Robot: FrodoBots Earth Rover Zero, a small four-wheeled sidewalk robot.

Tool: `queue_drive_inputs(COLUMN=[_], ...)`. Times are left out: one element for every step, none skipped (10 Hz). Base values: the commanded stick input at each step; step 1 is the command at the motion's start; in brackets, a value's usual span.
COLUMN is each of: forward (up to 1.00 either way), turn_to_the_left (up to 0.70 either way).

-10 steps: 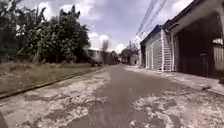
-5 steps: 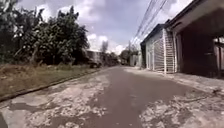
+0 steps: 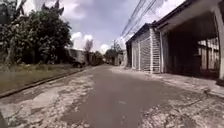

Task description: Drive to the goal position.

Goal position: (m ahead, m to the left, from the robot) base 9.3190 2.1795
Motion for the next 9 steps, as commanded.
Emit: queue_drive_inputs(forward=[0.70, 0.70, 0.70, 0.70, 0.70, 0.70, 0.70, 0.70, 0.70], turn_to_the_left=[0.00, 0.00, 0.00, 0.00, 0.00, 0.00, 0.00, 0.00, 0.00])
